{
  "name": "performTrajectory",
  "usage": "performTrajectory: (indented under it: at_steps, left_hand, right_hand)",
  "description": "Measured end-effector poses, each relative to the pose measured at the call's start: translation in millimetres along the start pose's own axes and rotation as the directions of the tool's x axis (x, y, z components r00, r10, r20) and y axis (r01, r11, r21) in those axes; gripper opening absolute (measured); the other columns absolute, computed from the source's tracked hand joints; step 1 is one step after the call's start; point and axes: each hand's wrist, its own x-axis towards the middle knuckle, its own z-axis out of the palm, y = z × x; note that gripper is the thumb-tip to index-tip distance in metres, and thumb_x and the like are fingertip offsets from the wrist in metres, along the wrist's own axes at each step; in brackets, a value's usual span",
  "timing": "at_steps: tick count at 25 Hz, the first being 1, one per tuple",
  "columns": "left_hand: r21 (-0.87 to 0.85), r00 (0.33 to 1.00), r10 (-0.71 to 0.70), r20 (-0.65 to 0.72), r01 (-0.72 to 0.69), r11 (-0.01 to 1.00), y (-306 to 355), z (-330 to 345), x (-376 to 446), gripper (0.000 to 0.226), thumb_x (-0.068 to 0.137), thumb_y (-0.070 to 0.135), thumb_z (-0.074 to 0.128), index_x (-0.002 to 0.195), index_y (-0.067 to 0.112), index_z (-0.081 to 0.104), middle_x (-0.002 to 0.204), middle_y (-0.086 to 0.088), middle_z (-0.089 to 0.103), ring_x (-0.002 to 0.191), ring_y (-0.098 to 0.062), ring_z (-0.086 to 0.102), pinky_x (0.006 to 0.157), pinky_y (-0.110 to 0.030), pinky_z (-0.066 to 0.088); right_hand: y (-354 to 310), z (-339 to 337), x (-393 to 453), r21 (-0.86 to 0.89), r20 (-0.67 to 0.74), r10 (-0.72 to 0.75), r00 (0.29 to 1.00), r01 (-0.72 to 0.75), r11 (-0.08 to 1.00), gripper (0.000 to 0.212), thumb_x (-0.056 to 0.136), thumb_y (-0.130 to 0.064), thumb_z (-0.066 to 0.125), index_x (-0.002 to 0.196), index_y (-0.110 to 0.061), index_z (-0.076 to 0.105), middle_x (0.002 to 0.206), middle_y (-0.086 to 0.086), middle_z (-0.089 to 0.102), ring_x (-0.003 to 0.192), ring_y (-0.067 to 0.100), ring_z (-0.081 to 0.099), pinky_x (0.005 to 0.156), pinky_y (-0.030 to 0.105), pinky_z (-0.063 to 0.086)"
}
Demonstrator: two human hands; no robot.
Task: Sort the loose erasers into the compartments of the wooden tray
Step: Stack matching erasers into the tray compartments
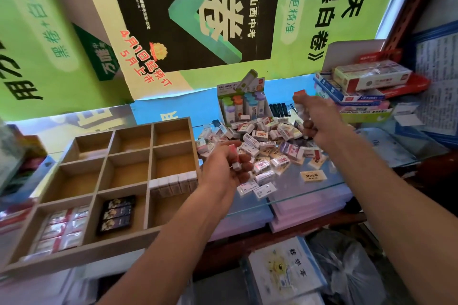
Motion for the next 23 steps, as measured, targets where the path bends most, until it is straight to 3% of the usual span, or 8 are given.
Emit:
performTrajectory:
  at_steps: [3, 7, 10, 13, 15, 18, 23]
  left_hand:
    - [-0.015, 0.998, -0.055, 0.041, 0.056, 0.998, -10.5, 5.3, -6.2, 0.029, 0.090, 0.003, 0.037, 0.109, 0.006, 0.058, 0.081, -0.011, 0.059, 0.066, -0.019, 0.057, 0.057, -0.029, 0.046]
    - [-0.051, 0.989, -0.124, 0.075, 0.128, 0.991, -25.6, -1.1, -19.2, 0.021, 0.090, 0.006, 0.042, 0.103, 0.007, 0.058, 0.073, -0.007, 0.057, 0.063, -0.017, 0.053, 0.057, -0.028, 0.042]
    - [-0.118, 0.988, -0.125, 0.086, 0.135, 0.984, -21.7, -12.7, -31.6, 0.010, 0.092, 0.020, 0.057, 0.095, 0.011, 0.060, 0.064, -0.002, 0.054, 0.056, -0.012, 0.047, 0.055, -0.026, 0.036]
    - [-0.168, 0.994, -0.035, 0.101, 0.052, 0.984, -5.6, -37.9, -41.7, 0.037, 0.091, 0.049, 0.059, 0.102, 0.015, 0.066, 0.071, -0.002, 0.059, 0.055, -0.010, 0.047, 0.054, -0.025, 0.038]
    - [-0.189, 0.990, 0.038, 0.135, -0.012, 0.982, 7.4, -65.0, -51.4, 0.055, 0.091, 0.060, 0.051, 0.115, 0.013, 0.067, 0.084, -0.005, 0.067, 0.064, -0.014, 0.058, 0.057, -0.028, 0.046]
    - [-0.262, 0.995, 0.058, 0.081, -0.035, 0.964, 23.0, -116.2, -70.4, 0.056, 0.097, 0.055, 0.045, 0.111, 0.006, 0.070, 0.102, -0.014, 0.073, 0.085, -0.023, 0.070, 0.073, -0.037, 0.056]
    - [-0.373, 0.989, 0.106, -0.107, -0.139, 0.917, 45.0, -193.4, -98.2, 0.026, 0.097, 0.027, 0.059, 0.111, 0.008, 0.068, 0.109, -0.017, 0.070, 0.090, -0.023, 0.070, 0.065, -0.031, 0.059]
  right_hand:
    - [23.3, 9.6, -11.5, 0.059, -0.042, 0.040, 0.998, -0.037, 0.998, 0.026, 0.087, -0.032, 0.072, 0.108, -0.019, 0.063, 0.067, -0.009, 0.056, 0.040, 0.003, 0.035, 0.038, 0.019, 0.024]
    - [31.0, -2.4, -36.8, 0.162, -0.046, -0.001, 0.999, 0.009, 0.987, 0.020, 0.087, -0.033, 0.074, 0.100, -0.021, 0.065, 0.062, -0.007, 0.053, 0.044, 0.006, 0.034, 0.040, 0.021, 0.024]
    - [32.1, 5.2, -75.4, 0.086, 0.246, -0.016, 0.969, -0.006, 0.996, 0.026, 0.080, -0.038, 0.077, 0.095, -0.020, 0.066, 0.060, -0.005, 0.044, 0.046, 0.008, 0.027, 0.039, 0.020, 0.021]
    - [32.6, 48.4, -134.8, -0.191, 0.527, 0.017, 0.850, 0.099, 0.977, 0.025, 0.081, -0.034, 0.077, 0.101, -0.021, 0.072, 0.061, -0.005, 0.052, 0.041, 0.008, 0.029, 0.039, 0.019, 0.021]
    - [34.3, 86.3, -171.8, -0.296, 0.575, 0.021, 0.818, 0.184, 0.937, 0.024, 0.088, -0.041, 0.070, 0.103, -0.023, 0.073, 0.062, -0.006, 0.060, 0.041, 0.007, 0.038, 0.040, 0.019, 0.026]
    - [42.8, 137.2, -213.9, -0.244, 0.557, 0.133, 0.820, 0.009, 0.970, 0.031, 0.098, -0.038, 0.048, 0.104, -0.022, 0.075, 0.075, 0.000, 0.070, 0.056, 0.011, 0.056, 0.044, 0.019, 0.036]
    - [67.9, 199.3, -252.3, -0.152, 0.585, 0.203, 0.785, -0.140, 0.978, 0.036, 0.093, -0.014, 0.040, 0.110, -0.019, 0.071, 0.100, 0.009, 0.071, 0.080, 0.018, 0.060, 0.059, 0.027, 0.044]
